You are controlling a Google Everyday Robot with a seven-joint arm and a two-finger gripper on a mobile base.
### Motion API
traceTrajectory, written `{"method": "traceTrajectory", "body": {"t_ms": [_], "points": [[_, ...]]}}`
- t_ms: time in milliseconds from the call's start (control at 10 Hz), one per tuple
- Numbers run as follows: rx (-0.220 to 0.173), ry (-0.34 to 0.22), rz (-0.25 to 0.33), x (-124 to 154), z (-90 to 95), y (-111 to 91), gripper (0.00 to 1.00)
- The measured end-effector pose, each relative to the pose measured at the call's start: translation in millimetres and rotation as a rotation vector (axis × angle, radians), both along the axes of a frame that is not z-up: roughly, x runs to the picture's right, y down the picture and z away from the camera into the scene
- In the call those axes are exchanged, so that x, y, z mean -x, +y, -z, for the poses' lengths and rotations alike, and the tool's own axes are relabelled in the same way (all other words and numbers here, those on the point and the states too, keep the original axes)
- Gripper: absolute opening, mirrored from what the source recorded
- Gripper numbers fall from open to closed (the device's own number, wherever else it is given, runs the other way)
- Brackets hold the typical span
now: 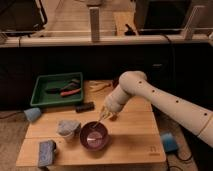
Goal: Place fork in purple bowl
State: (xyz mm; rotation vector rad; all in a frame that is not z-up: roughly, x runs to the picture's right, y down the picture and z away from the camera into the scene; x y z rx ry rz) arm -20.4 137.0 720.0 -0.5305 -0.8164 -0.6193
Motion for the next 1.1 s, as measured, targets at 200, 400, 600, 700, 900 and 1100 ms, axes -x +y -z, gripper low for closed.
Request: {"method": "traceTrajectory", "body": {"t_ms": [200, 400, 600, 700, 900, 1100], "points": [[0.018, -0.02, 0.042, 18, -2.0, 22, 0.0], [0.032, -0.016, 0.086, 26, -2.1, 44, 0.0], [0.053, -0.004, 0.119, 29, -6.1, 61, 0.02], [0.065, -0.003, 0.133, 30, -7.2, 67, 0.07], [0.078, -0.007, 0.146, 33, -8.4, 73, 0.27], [0.076, -0.01, 0.172, 39, -8.0, 77, 0.48]]}}
